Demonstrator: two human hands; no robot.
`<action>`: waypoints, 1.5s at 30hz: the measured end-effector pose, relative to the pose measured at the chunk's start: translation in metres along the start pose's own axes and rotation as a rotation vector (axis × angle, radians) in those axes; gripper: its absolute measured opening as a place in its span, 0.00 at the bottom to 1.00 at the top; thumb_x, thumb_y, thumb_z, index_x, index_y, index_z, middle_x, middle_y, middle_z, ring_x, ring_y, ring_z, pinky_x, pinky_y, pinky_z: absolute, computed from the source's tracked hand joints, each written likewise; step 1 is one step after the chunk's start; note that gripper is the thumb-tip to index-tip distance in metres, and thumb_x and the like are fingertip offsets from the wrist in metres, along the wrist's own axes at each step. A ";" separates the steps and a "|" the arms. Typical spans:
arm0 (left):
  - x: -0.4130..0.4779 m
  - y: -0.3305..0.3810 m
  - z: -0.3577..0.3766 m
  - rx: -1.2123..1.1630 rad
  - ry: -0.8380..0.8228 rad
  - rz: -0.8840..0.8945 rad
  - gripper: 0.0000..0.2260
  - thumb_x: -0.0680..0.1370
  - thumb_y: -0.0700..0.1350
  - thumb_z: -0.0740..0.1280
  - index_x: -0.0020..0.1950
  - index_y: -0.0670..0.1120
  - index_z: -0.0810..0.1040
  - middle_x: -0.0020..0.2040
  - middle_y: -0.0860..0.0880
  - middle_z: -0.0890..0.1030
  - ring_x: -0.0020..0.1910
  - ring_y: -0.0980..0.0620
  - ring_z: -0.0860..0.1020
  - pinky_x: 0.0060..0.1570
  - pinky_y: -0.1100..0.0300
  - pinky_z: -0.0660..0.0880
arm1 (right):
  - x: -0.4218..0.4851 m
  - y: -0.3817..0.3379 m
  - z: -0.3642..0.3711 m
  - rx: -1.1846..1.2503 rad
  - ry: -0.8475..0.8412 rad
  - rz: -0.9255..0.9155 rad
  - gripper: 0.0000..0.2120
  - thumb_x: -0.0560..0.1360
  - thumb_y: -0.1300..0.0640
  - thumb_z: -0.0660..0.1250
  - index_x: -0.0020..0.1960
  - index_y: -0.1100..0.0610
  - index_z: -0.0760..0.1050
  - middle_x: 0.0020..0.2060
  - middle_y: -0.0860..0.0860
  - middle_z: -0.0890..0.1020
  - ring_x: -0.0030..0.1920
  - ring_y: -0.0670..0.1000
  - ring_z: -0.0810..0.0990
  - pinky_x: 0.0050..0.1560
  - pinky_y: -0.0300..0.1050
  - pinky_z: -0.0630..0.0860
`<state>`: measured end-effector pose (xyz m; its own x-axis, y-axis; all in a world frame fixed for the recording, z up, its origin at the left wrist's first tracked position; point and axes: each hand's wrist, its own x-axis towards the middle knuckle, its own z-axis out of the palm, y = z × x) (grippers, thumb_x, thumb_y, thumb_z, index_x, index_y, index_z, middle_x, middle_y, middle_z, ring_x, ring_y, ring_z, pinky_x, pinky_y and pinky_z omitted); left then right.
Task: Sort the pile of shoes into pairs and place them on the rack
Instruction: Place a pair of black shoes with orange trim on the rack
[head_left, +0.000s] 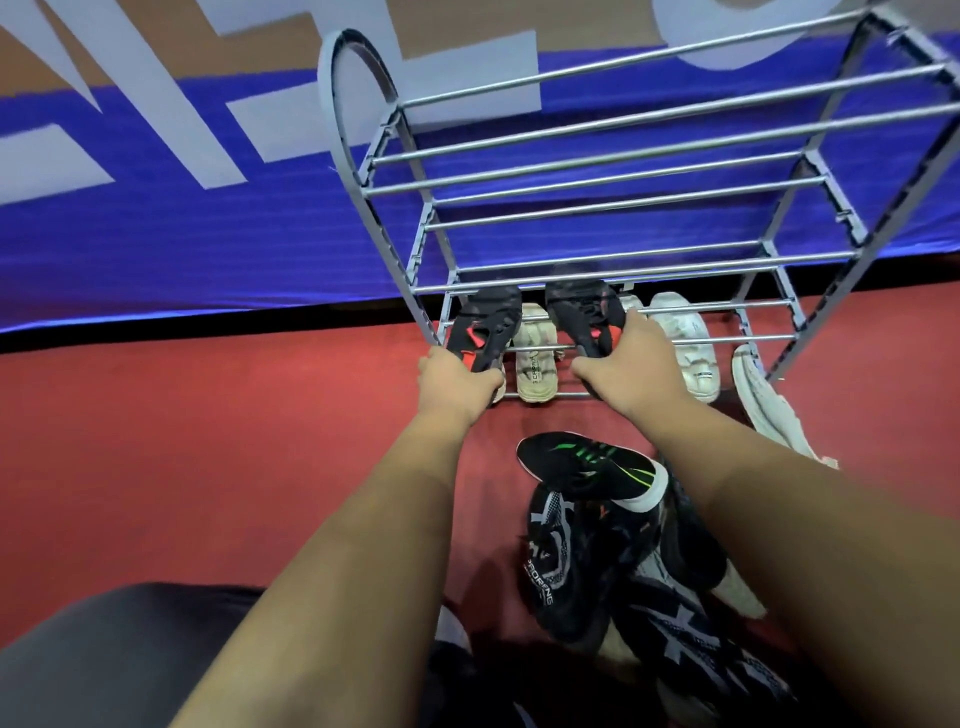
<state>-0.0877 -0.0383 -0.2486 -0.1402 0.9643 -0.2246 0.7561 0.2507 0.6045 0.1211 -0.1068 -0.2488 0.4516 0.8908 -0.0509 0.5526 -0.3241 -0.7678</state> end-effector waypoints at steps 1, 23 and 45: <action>0.006 -0.002 0.006 -0.008 0.007 0.005 0.33 0.67 0.54 0.78 0.65 0.38 0.73 0.61 0.40 0.74 0.60 0.38 0.76 0.61 0.45 0.77 | 0.006 0.002 0.005 0.004 0.011 0.011 0.33 0.53 0.36 0.70 0.54 0.52 0.75 0.45 0.49 0.80 0.47 0.56 0.81 0.47 0.50 0.80; 0.123 -0.007 0.079 -0.011 0.136 0.093 0.32 0.75 0.53 0.77 0.67 0.34 0.70 0.67 0.38 0.71 0.68 0.37 0.69 0.71 0.48 0.66 | 0.115 -0.004 0.108 -0.171 -0.108 0.081 0.41 0.70 0.31 0.70 0.66 0.64 0.73 0.62 0.59 0.76 0.64 0.62 0.72 0.65 0.55 0.73; 0.064 -0.025 0.067 0.040 0.377 0.104 0.26 0.71 0.39 0.68 0.70 0.39 0.72 0.66 0.40 0.73 0.64 0.37 0.71 0.66 0.44 0.70 | 0.081 0.024 0.082 0.000 -0.095 -0.133 0.24 0.71 0.48 0.68 0.66 0.55 0.75 0.58 0.50 0.79 0.62 0.55 0.75 0.65 0.53 0.74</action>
<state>-0.0726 0.0118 -0.3289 -0.2811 0.9498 0.1374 0.8017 0.1537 0.5777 0.1137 -0.0160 -0.3239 0.3063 0.9519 -0.0089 0.6035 -0.2014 -0.7715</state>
